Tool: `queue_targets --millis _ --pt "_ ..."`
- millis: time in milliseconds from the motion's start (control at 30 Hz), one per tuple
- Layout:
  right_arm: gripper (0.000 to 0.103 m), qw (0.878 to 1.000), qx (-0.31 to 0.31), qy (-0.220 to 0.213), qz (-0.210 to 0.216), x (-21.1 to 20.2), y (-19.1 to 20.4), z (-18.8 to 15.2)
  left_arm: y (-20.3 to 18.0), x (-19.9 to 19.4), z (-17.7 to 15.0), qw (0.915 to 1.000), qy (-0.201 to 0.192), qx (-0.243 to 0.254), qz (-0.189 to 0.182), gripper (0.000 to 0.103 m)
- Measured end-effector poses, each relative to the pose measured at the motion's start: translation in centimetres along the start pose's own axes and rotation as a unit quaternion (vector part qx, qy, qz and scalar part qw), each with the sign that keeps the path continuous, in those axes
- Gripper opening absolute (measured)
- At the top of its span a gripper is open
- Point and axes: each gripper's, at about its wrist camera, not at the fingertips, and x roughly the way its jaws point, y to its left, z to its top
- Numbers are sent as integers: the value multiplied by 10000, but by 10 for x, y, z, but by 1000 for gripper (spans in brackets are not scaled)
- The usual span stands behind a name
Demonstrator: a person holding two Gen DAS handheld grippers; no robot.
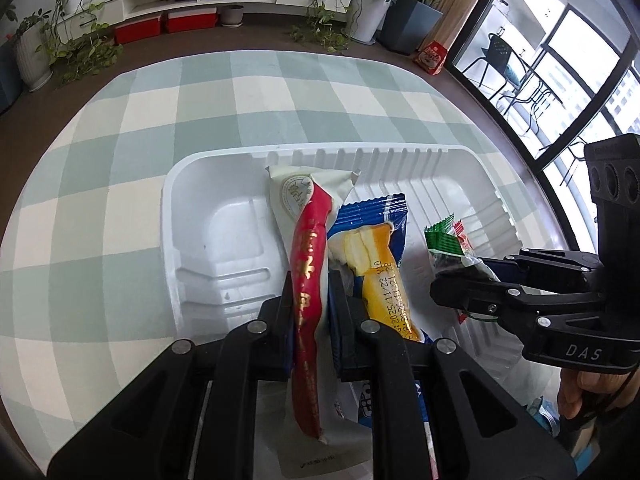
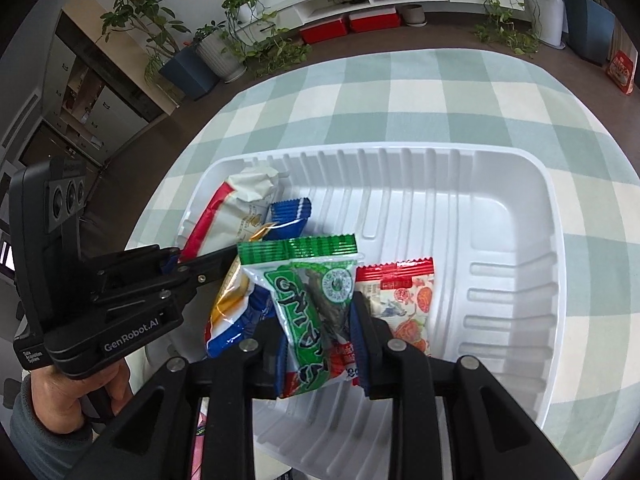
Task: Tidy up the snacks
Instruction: 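Carry both packets to the white tray and release them inside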
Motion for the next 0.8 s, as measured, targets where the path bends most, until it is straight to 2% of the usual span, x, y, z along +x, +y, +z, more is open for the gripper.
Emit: queue_targets --millis 200,267,333,400,433,500,600,667,767,800 --pt "35 9999 -84 43 -124 7 3 2 -2 -5 -2 9999 -61 13 84 14" --pt "37 9997 -137 37 -185 7 5 3 -3 -8 -3 9999 -87 10 109 18" --pt "41 9996 -140 16 -238 6 5 3 -5 -12 -4 9998 -140 17 105 27" --pt "50 9995 -138 -35 -297 3 5 3 -6 -16 -5 9997 -186 35 137 33" --pt "52 9994 -126 -57 -319 1 5 4 -6 -19 -5 9997 -211 31 145 46" --pt "61 9993 -117 -94 -354 -2 4 3 -6 -24 -7 9995 -273 18 138 57" --pt "63 9990 -159 -144 -390 -9 4 3 -6 -33 -9 9994 -326 6 109 60" --pt "65 9988 -157 -203 -410 -16 4 4 -7 -43 -13 9992 -384 30 113 72" --pt "74 9981 -147 -432 -406 -36 5 6 -9 -64 -21 9983 -559 48 122 92" --pt "77 9980 -112 -521 -344 -45 5 6 -9 -74 -24 9977 -667 62 103 103"
